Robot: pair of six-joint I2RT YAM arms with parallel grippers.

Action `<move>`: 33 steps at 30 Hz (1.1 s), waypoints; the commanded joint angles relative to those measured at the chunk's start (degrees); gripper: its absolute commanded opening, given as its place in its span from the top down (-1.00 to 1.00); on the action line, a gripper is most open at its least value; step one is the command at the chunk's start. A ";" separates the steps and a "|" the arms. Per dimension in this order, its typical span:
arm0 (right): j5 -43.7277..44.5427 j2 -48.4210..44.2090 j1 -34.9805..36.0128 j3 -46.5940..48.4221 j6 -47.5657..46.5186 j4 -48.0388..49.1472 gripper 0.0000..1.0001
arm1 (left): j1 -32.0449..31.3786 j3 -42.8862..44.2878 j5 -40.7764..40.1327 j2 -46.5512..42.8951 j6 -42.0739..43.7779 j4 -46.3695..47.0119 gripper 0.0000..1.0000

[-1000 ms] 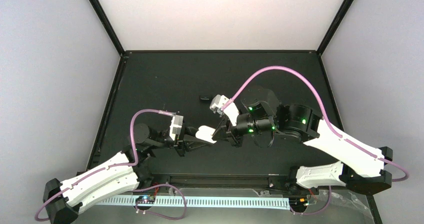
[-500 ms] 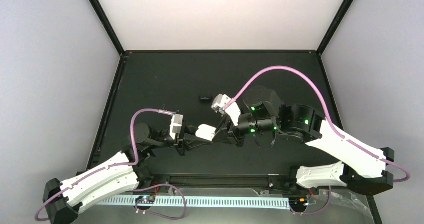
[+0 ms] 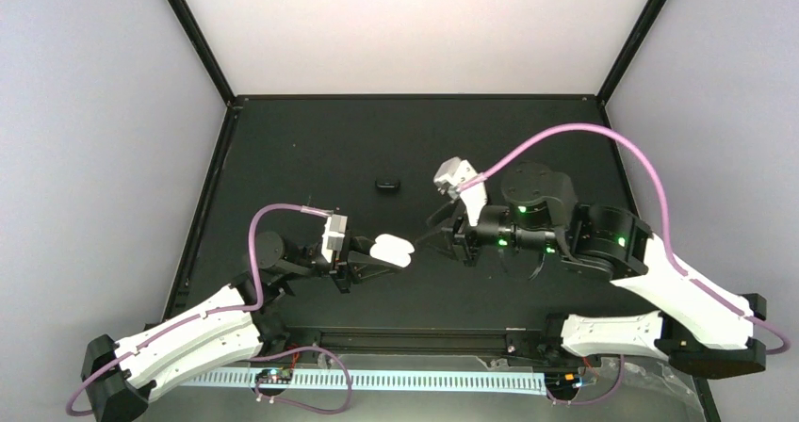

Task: Insert the wireless bluetooth earbuds into the charging case
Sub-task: Close the charging case.

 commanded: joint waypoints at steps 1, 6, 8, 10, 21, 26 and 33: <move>12.86 -2.74 -1.88 -1.90 3.84 3.74 0.13 | -0.46 1.90 0.28 -0.38 -0.95 2.60 0.97; 10.77 1.14 -3.02 -1.27 4.30 2.29 0.10 | -0.67 2.28 1.10 -0.25 -1.36 3.78 0.97; 8.79 2.57 -3.03 -1.26 4.10 2.07 0.09 | -0.78 2.54 1.34 -0.25 -1.29 3.94 0.97; 7.43 3.52 -3.03 -1.44 3.92 2.09 0.08 | -0.88 2.75 1.47 -0.40 -1.23 4.03 0.97; -3.17 5.26 -2.93 -1.68 1.70 2.78 0.07 | -1.16 3.19 1.36 0.03 -0.57 3.96 0.97; -4.73 5.25 -2.93 -1.69 1.50 2.80 0.07 | -1.25 3.39 1.19 0.27 -0.64 3.88 0.97; -3.73 5.07 -2.95 -2.29 1.70 2.60 0.07 | -1.26 3.54 0.24 0.37 -0.71 3.41 0.97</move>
